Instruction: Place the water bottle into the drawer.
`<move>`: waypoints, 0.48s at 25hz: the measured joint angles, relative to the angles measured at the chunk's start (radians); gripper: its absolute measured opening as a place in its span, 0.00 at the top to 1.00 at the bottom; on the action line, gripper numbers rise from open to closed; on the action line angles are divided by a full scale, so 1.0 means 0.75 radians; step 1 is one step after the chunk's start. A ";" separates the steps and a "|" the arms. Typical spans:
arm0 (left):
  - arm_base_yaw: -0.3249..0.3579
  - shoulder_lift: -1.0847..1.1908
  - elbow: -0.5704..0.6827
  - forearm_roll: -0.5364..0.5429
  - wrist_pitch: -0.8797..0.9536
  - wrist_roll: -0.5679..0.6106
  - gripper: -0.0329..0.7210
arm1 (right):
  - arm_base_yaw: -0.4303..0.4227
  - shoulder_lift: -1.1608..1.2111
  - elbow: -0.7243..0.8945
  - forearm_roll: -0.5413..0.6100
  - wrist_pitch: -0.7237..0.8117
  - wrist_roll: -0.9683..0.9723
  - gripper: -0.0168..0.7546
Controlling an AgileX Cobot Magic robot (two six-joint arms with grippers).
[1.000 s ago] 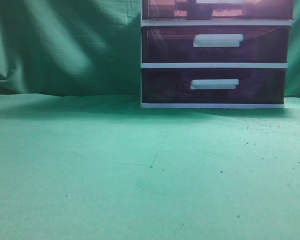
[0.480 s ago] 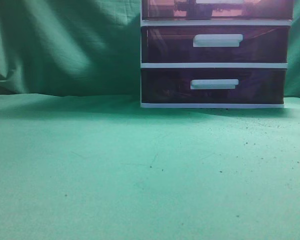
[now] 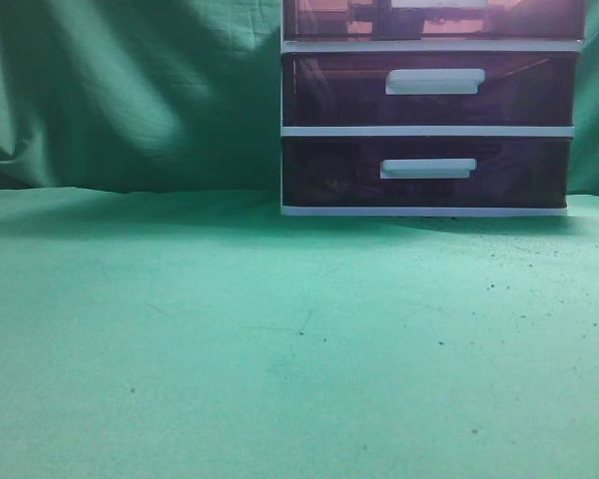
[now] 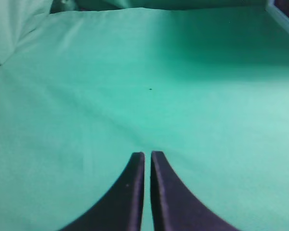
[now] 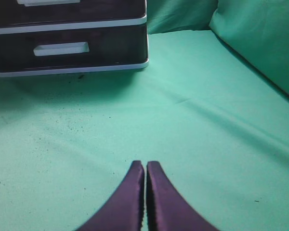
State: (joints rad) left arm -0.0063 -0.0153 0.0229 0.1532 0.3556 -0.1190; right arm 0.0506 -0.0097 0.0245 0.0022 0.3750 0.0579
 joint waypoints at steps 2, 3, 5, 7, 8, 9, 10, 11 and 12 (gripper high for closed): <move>0.000 0.000 0.000 -0.097 0.000 0.144 0.96 | 0.000 0.000 0.000 0.000 0.000 0.000 0.98; 0.000 0.000 0.000 -0.125 0.000 0.180 0.96 | 0.000 0.000 0.000 0.000 0.000 0.000 0.98; 0.000 0.000 0.000 -0.152 0.000 0.222 0.96 | 0.000 0.000 0.000 0.000 0.000 0.000 0.98; 0.000 0.000 0.000 -0.164 0.000 0.233 0.96 | 0.000 0.000 0.000 0.000 0.000 0.000 0.98; 0.000 0.000 0.000 -0.170 0.000 0.233 0.96 | 0.000 0.000 0.000 0.000 0.000 0.000 0.98; 0.000 0.000 0.000 -0.173 0.000 0.233 0.96 | 0.000 0.000 0.000 0.000 0.000 0.000 0.98; 0.000 0.000 0.000 -0.179 0.000 0.233 0.96 | 0.000 0.000 0.000 0.000 0.000 0.000 0.98; 0.000 0.000 0.000 -0.185 0.000 0.233 0.96 | 0.000 0.000 0.000 0.000 0.000 0.000 0.98; 0.000 0.000 0.000 -0.188 0.000 0.233 0.96 | 0.000 0.000 0.000 0.000 0.000 0.000 0.98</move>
State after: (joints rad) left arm -0.0063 -0.0153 0.0229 0.0123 0.3556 0.0560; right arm 0.0506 -0.0097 0.0245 0.0022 0.3750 0.0579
